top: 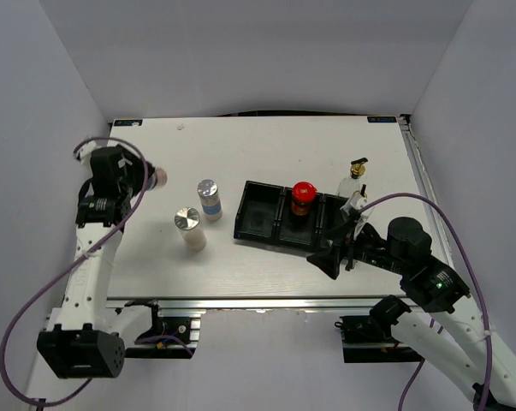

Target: Organize the condiment bottles

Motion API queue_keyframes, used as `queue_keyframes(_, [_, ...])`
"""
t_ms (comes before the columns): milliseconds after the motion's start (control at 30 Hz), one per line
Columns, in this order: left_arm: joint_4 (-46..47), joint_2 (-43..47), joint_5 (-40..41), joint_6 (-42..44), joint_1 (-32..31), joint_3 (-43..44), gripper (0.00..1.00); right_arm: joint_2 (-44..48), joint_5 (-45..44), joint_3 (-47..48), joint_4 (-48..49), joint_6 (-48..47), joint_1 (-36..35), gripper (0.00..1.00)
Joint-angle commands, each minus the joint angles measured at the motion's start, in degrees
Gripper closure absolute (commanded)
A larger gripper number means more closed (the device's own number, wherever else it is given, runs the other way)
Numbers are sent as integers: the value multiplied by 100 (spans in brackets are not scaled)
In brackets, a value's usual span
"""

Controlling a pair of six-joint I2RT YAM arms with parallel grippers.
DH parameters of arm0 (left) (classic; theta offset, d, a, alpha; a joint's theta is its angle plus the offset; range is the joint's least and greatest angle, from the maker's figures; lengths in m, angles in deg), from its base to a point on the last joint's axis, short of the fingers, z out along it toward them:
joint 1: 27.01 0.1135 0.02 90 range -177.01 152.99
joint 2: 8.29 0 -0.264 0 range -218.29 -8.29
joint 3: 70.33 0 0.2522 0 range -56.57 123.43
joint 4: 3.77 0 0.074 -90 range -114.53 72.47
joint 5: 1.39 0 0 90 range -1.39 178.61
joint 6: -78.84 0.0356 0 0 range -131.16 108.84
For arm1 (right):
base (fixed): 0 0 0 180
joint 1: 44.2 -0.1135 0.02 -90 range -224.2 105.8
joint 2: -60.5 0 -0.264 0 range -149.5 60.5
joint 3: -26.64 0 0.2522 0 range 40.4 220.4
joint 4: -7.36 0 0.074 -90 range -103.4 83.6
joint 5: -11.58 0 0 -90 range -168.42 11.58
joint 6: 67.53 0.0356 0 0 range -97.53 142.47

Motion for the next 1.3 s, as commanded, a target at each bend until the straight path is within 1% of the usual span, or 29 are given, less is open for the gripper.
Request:
queue_keyframes(0, [1230, -356, -329, 84, -858, 884, 100, -5, 164, 5, 202, -37, -25, 11])
queue_keyframes(33, [1265, -671, -84, 198, -1209, 1069, 100, -14, 120, -12, 202, -37, -17, 11])
queue_keyframes(67, [1265, -865, 136, 451, -1804, 1471, 100, -14, 102, -21, 202, -37, -17, 11])
queue_keyframes(100, [1248, -1076, 78, 532, -2002, 1675, 100, -14, 93, -12, 202, -28, -25, 11])
queue_keyframes(133, [1300, -1487, -80, 594, -2169, 1851, 100, -5, 84, -21, 193, -28, -26, 11])
queue_keyframes(167, [1327, -1674, -281, 716, -2432, 2097, 100, -14, 76, -21, 193, -28, -17, 11])
queue_keyframes(200, [1353, -1850, -527, 770, -2565, 2221, 100, -5, -3, -21, 202, -28, -17, 11])
queue_keyframes(233, [1284, -2147, -573, 857, -2714, 2344, 100, 21, -21, -30, 193, -28, -25, 11])
queue_keyframes(267, [1248, -2263, -582, 1041, -3046, 2458, 100, 39, -56, -47, 202, -20, -26, 11])
queue_keyframes(300, [1265, -2352, -591, 1086, -3206, 2546, 100, 48, -39, -56, 211, -11, -34, 11])
queue_keyframes(333, [1431, -2422, -704, 1139, -3382, 2530, 100, 56, -21, -56, 228, -19, -34, 11])
queue_keyframes(367, [1432, -2571, -879, 1305, -3697, 2530, 100, 57, 22, -47, 228, -11, -26, 11])
queue_keyframes(400, [1398, -2642, -994, 1350, -3839, 2591, 100, 74, 145, -47, 228, -11, -26, 11])
queue_keyframes(433, [1354, -2703, -943, 1481, -4128, 2600, 100, 92, 207, -39, 237, -11, -34, 11])
queue_keyframes(533, [1388, -2853, -819, 1649, -4551, 2539, 100, 206, 593, -47, 290, -116, -34, 11])
queue_keyframes(600, [1458, -3010, -933, 1711, -4710, 2469, 100, 319, 873, -56, 334, -160, -34, 11])
queue_keyframes(667, [1398, -3186, -1048, 1816, -5000, 2494, 100, 399, 1050, -74, 386, -204, -26, 11])
queue_keyframes(700, [1302, -3414, -996, 1869, -5088, 2555, 100, 486, 1173, -82, 439, -221, -26, 11])
queue_keyframes(733, [1022, -3546, -873, 1930, -5254, 2765, 100, 522, 1200, -100, 465, -230, -26, 11])
queue_keyframes(800, [609, -3888, -706, 2036, -5378, 2986, 100, 601, 1174, -118, 474, -266, -26, 11])
queue_keyframes(833, [545, -3960, -592, 2106, -5492, 3091, 100, 610, 1174, -118, 475, -266, -34, 10])
queue_keyframes(967, [632, -4189, -476, 2142, -5660, 3057, 100, 619, 1165, -126, 457, -274, -43, 11])
queue_keyframes(1033, [624, -4416, -529, 2098, -5678, 3136, 100, 628, 1122, -126, 439, -283, -43, 11])
queue_keyframes(1067, [589, -4487, -434, 2089, -5686, 3223, 100, 637, 1095, -126, 431, -274, -52, 11])
queue_keyframes(1267, [773, -4672, -266, 2089, -5748, 3119, 99, 751, 1060, -170, 430, -274, -61, 11])
